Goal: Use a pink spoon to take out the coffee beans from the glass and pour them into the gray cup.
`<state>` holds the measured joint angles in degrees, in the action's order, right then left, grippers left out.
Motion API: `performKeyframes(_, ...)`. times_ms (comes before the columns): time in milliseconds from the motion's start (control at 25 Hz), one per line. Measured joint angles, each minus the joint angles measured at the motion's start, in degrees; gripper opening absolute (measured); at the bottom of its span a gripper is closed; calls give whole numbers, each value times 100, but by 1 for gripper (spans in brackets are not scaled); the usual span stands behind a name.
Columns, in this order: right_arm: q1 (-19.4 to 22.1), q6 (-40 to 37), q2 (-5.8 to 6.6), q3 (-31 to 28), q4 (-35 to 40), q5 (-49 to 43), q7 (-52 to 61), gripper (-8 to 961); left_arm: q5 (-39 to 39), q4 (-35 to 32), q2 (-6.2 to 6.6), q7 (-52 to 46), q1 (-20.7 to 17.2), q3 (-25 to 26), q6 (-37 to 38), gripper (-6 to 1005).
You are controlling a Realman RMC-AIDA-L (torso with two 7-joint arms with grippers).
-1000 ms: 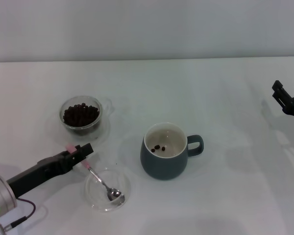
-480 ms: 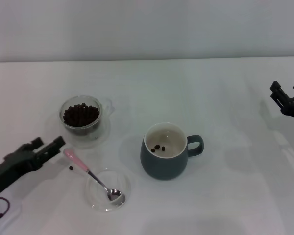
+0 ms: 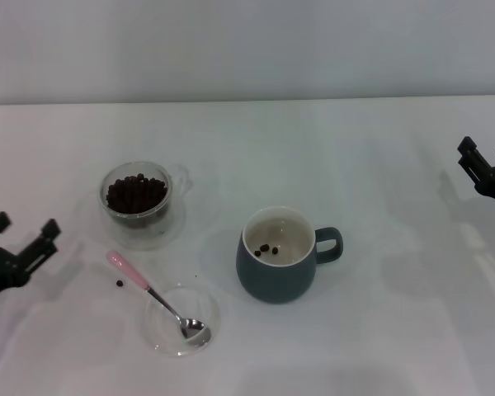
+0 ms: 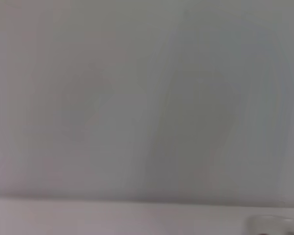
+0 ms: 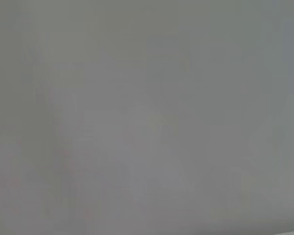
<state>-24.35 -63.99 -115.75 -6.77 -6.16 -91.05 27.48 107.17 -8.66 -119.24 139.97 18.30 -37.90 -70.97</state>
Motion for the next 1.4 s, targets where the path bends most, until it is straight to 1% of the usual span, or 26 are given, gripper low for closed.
performKeyframes(120,73,-130,-1,0,-81,0,-1,709,540,108,-15,853,-64,0,10,878)
performKeyframes(200,121,-250,-2,0,-120,0,1,709,983,244,-17,1227,-77,1,16,877)
performKeyframes(280,181,-352,-4,0,-147,0,13,709,1288,327,-16,1426,-86,3,23,877)
performKeyframes(400,242,-451,-5,0,-207,0,31,709,1540,360,-15,1566,-115,3,26,877)
performKeyframes(680,265,-437,-9,7,-393,-4,37,709,1651,374,-12,1612,-154,3,29,877)
performKeyframes(1040,439,-805,-9,30,-616,-34,39,709,1748,381,18,1618,-163,3,167,878)
performKeyframes(1400,548,-929,-5,54,-668,-54,38,709,1910,383,-5,1622,-132,9,307,877)
